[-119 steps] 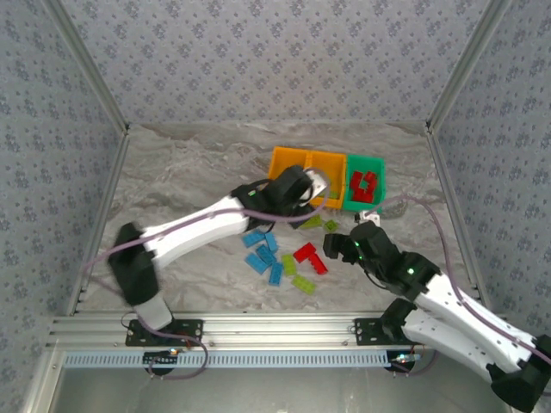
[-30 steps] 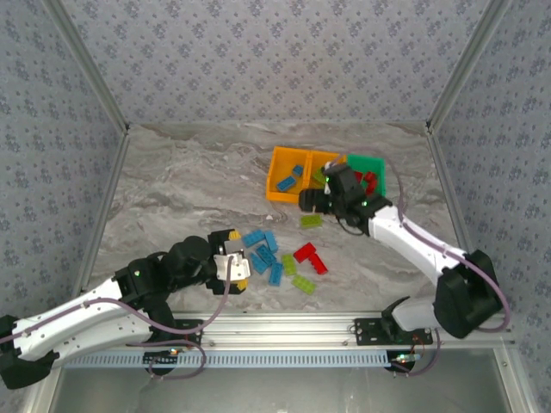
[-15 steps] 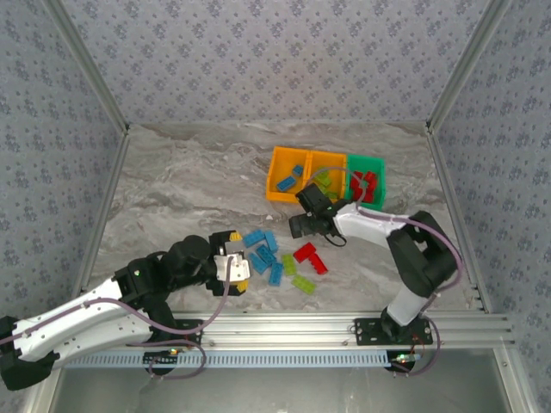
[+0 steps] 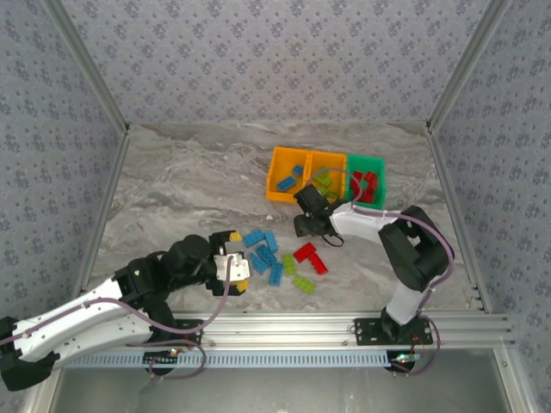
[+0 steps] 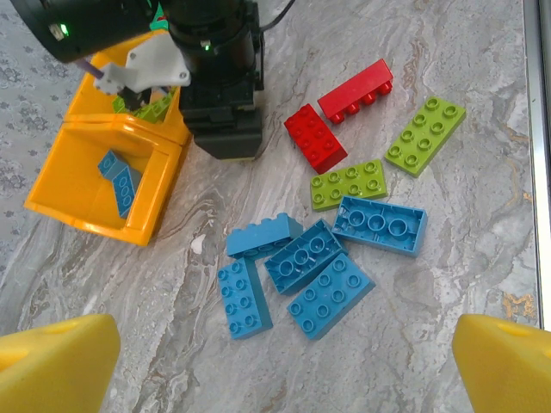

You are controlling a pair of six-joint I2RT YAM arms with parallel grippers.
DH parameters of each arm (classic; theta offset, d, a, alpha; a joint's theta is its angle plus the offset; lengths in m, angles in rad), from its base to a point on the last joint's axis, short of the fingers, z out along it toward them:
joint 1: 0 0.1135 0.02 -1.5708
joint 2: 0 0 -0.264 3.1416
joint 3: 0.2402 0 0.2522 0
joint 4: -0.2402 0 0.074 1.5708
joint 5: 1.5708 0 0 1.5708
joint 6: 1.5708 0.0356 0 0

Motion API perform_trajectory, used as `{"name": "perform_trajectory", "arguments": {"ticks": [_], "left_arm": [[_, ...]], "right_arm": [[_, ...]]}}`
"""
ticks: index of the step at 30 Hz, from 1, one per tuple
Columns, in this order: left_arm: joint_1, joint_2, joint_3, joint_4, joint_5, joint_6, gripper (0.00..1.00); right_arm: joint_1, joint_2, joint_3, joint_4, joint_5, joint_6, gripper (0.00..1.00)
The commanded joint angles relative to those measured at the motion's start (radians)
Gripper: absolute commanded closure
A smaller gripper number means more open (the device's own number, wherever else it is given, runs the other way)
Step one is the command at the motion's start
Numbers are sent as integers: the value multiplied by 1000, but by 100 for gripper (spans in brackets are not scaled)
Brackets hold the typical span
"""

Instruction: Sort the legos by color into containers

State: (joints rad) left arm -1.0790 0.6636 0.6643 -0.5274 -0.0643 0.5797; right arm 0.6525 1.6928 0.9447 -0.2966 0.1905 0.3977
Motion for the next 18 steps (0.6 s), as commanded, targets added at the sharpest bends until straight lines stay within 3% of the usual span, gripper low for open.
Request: {"name": "perform_trajectory", "arguments": {"ticks": [1, 5, 8, 12, 18], "left_arm": [[8, -5, 15, -13, 23, 7, 1], [9, -4, 15, -12, 24, 7, 1], [10, -4, 15, -12, 25, 7, 1], [11, -4, 15, -14, 21, 6, 1], [13, -6, 12, -13, 14, 8, 1]], "right_arm": [[4, -164, -25, -36, 47, 31, 36], [-11, -354, -70, 43, 134, 25, 38], [-85, -393, -75, 133, 148, -1, 43], [-212, -261, 53, 133, 94, -40, 44], [-295, 12, 303, 53, 69, -79, 42]]}}
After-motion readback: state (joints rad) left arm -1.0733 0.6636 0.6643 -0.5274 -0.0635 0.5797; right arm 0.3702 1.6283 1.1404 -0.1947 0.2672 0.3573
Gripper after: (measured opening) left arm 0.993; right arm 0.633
